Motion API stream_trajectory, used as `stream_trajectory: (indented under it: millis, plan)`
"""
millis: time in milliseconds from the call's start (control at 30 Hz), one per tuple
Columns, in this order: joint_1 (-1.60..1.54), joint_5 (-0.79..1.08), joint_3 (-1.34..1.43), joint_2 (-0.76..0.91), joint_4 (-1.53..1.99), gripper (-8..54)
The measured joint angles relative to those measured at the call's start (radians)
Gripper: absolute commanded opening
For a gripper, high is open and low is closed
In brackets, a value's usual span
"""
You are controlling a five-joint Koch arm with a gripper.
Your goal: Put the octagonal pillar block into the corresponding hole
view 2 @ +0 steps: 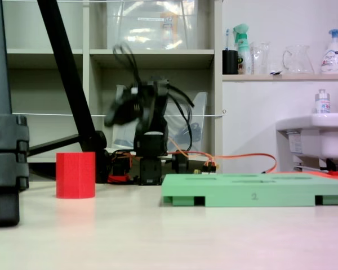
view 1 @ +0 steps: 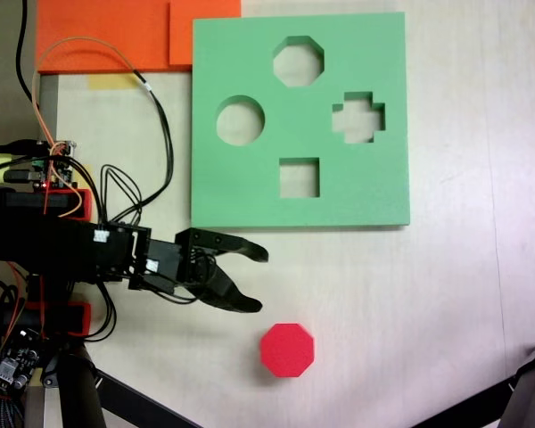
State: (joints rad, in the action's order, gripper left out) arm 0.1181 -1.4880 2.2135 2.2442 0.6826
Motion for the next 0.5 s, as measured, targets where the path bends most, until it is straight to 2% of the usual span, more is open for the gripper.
stream_trajectory:
  millis: [67, 233, 300, 333, 367, 467, 500]
  plan:
    - [-0.008, -0.052, -0.13, -0.006, 0.291, 23.6]
    - [0.003, 0.005, -0.535, -0.149, 0.724, 23.5]
    - [0.021, 0.048, -0.569, -0.195, 0.802, 24.9]
    - [0.037, 0.077, -0.592, -0.221, 0.813, 30.1]
    - [0.048, 0.11, -0.63, -0.247, 0.815, 37.8]
    - [0.078, 0.179, -0.721, -0.318, 0.816, 50.7]
    - [0.084, 0.193, -0.721, -0.345, 0.816, 52.4]
